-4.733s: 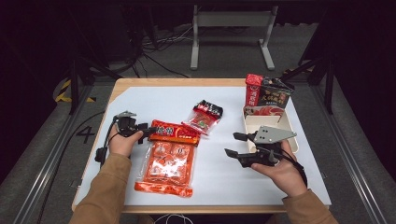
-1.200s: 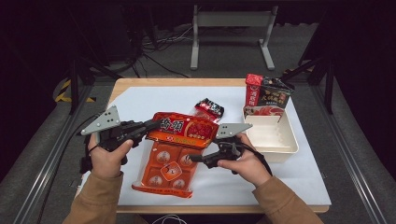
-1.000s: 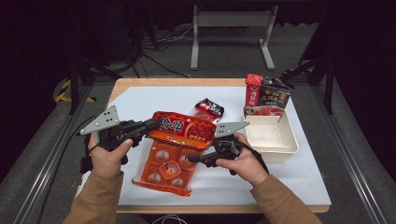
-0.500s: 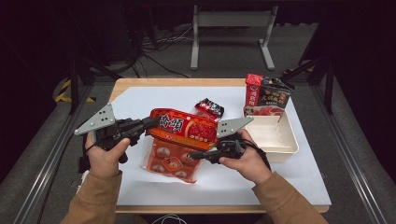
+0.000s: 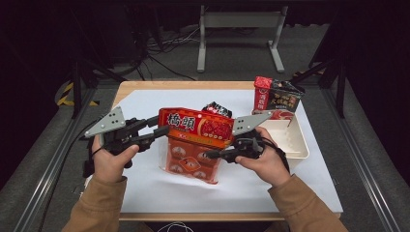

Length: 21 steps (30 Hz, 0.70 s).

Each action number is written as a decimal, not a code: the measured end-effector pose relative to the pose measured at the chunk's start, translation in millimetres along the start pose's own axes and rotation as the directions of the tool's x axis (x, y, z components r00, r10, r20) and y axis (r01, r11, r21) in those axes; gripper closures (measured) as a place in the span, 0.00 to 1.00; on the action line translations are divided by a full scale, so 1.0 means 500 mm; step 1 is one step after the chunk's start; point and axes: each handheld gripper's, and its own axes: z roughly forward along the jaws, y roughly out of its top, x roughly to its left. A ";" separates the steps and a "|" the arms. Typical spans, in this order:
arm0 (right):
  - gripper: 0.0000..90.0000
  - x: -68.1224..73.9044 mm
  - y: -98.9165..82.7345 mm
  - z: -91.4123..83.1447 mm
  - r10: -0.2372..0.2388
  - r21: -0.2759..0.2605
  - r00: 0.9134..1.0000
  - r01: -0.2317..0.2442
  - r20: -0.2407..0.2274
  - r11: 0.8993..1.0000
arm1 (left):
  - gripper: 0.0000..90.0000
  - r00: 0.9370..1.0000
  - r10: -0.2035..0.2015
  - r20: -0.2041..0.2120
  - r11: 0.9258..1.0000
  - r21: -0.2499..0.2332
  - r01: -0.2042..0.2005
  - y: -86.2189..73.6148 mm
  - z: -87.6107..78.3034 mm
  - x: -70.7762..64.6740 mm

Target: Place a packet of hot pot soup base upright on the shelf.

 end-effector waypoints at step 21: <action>0.79 -0.062 0.028 -0.169 0.053 -0.027 0.971 -0.048 0.235 0.998 | 0.37 0.995 0.012 -0.095 0.986 0.165 0.004 -0.063 0.013 0.024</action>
